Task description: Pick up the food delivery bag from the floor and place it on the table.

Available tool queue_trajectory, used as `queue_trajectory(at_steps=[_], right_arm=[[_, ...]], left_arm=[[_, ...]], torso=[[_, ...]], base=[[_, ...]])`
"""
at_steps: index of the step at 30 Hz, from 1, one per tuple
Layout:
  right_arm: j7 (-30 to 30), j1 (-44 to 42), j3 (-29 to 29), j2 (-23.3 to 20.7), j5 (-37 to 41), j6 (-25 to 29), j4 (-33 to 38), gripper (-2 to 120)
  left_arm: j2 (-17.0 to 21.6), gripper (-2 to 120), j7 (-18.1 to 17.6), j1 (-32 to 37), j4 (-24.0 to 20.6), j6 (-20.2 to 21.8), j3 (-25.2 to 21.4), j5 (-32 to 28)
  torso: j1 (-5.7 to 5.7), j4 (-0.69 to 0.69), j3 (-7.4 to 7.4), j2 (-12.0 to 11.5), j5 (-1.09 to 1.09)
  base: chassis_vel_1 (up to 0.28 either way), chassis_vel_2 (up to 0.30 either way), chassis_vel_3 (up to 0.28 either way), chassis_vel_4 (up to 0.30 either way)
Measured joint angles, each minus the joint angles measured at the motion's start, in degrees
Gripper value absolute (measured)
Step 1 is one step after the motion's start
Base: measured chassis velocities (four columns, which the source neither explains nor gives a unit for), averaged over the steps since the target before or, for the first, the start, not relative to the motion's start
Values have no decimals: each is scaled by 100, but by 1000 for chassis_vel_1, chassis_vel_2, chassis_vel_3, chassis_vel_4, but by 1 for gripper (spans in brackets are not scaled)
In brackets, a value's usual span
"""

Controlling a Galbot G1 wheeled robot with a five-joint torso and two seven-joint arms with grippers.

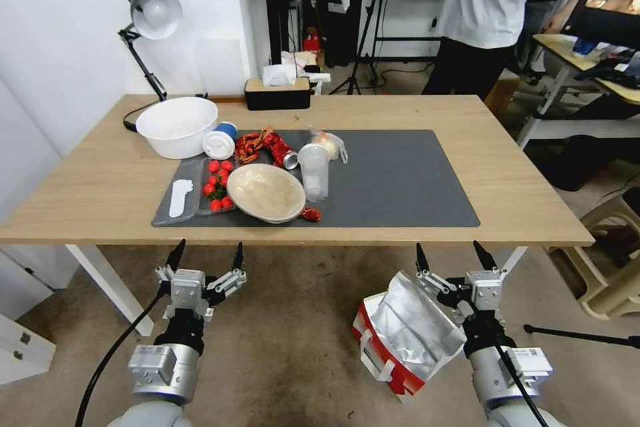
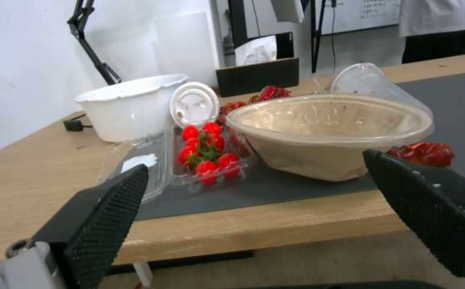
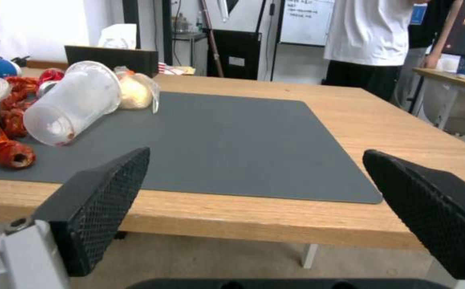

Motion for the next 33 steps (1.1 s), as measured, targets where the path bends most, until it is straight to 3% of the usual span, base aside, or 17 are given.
queue_trajectory(at_steps=[9,12,14,18,20,24,26,33], right_arm=[[-9,-24,0,0,1,-46,25,100],[-89,-195,6,0,47,-418,199,100],[-201,-431,30,1,119,-937,442,100],[-291,-619,49,1,176,-1355,637,100],[-444,-881,85,7,278,-1909,917,100],[-543,-898,136,33,345,-1970,1017,100],[-550,-892,148,32,359,-1972,1030,100],[-549,-882,153,20,362,-1961,1030,100]], left_arm=[[13,100,-31,0,-20,41,13,-34],[119,100,-247,8,-171,375,121,-271],[268,100,-550,23,-381,848,275,-601],[394,100,-805,34,-558,1245,408,-879],[565,100,-1154,51,-800,1794,582,-1261],[704,100,-1440,62,-1001,2241,729,-1575],[872,100,-1774,76,-1154,2759,900,-1943],[959,100,-1978,204,-1173,2392,966,-2307]], torso=[[0,0,0,0,0],[0,0,0,0,0],[0,0,0,0,0],[0,0,0,0,0],[0,-1,0,0,-1],[0,0,0,0,0],[0,0,0,0,1],[0,1,0,0,0]], base=[[0,0,0,0],[0,0,0,0],[0,0,0,0],[0,0,0,0],[0,0,0,0],[0,0,0,0],[0,0,0,0],[0,0,0,0]])
